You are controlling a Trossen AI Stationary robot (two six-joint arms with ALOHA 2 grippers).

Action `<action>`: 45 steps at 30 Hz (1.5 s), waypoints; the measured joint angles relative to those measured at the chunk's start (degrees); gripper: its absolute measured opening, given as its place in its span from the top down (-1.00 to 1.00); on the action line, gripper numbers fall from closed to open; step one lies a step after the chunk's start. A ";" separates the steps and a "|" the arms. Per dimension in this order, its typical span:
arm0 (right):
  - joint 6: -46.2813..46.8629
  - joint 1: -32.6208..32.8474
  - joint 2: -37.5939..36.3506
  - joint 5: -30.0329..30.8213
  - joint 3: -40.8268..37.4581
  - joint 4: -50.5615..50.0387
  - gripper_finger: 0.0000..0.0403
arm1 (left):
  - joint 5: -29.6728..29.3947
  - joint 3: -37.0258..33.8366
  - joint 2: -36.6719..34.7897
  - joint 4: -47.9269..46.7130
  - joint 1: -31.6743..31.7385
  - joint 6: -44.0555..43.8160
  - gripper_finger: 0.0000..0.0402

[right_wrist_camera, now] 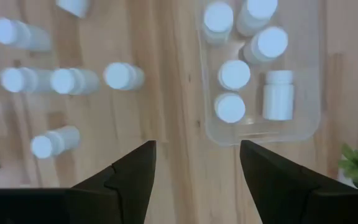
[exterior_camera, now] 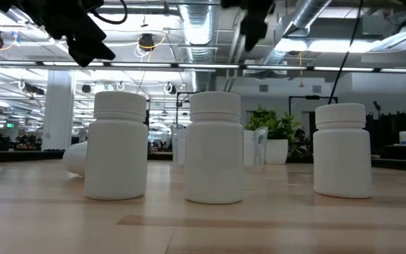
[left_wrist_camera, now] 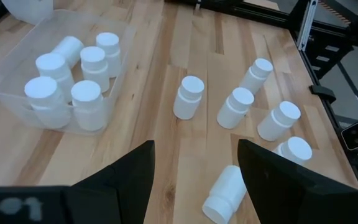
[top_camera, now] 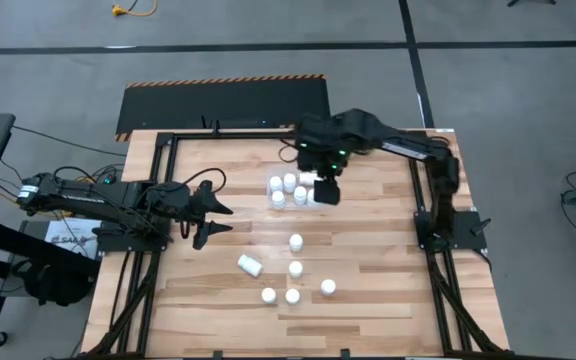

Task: Pick and place pill bottles into a basket
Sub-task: Put the white medicine bottle into the transparent bin

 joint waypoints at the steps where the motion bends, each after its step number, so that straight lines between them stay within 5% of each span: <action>1: 0.96 0.97 -1.51 0.72 0.00 -0.03 -0.12 | 0.00 0.00 0.00 0.02 0.00 0.30 -0.08; 12: 13.57 15.32 -14.79 8.08 0.02 -0.01 -0.12 | 4.53 0.03 0.80 6.88 -0.02 8.03 -0.08; 22: 30.74 32.90 -16.61 17.14 -1.03 0.03 -0.12 | 7.51 0.07 4.99 11.13 -0.02 10.44 -0.08; 33: 49.93 43.99 -16.23 21.76 -21.59 8.70 -0.12 | 9.03 0.07 7.29 11.42 -0.02 10.46 -0.08; 45: 49.03 41.79 -16.23 18.56 -40.33 34.11 -0.12 | 9.09 0.07 7.26 11.42 -0.02 10.46 -0.08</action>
